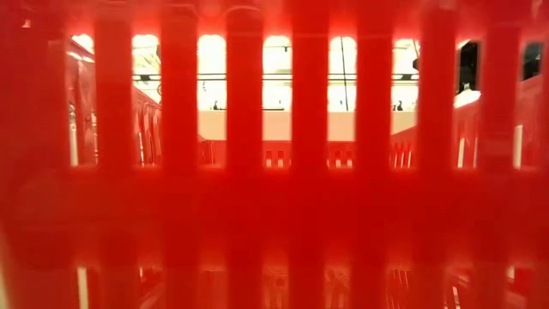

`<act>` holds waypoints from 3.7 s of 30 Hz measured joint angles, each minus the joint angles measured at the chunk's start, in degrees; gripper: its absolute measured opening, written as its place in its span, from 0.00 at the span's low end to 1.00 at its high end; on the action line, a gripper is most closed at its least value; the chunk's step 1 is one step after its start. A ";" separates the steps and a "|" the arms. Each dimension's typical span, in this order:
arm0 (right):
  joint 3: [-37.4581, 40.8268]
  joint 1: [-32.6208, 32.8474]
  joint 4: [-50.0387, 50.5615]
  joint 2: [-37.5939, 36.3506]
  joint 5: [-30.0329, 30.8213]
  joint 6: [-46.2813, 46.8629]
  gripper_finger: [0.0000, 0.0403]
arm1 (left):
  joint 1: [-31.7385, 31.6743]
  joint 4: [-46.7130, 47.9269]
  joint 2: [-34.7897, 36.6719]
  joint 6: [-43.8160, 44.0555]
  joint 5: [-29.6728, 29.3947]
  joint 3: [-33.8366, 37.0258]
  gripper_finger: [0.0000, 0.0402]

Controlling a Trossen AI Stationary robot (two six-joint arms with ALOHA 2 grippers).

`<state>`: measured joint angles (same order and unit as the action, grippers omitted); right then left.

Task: Stack baskets on shelf by color

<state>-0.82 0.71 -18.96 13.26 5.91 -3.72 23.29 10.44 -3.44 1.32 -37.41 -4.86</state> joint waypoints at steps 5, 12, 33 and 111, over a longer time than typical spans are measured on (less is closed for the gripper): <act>-0.01 -0.02 0.01 -0.01 0.00 0.01 0.00 | 0.00 0.00 0.02 0.00 0.00 0.00 0.26; -0.01 -0.02 0.01 0.00 0.00 0.00 0.00 | 0.00 0.00 0.02 -0.02 0.00 0.00 0.26; -0.01 -0.01 0.00 0.00 0.00 -10.97 0.00 | -0.22 -1.52 0.00 -2.47 -0.51 0.00 0.26; -3.39 0.07 -21.02 18.28 19.80 0.06 0.27 | -25.93 47.09 -52.24 32.00 2.97 -34.85 0.61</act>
<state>-4.21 0.78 -39.98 31.54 25.71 -3.66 -2.64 57.53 -55.69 33.33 -34.44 -39.71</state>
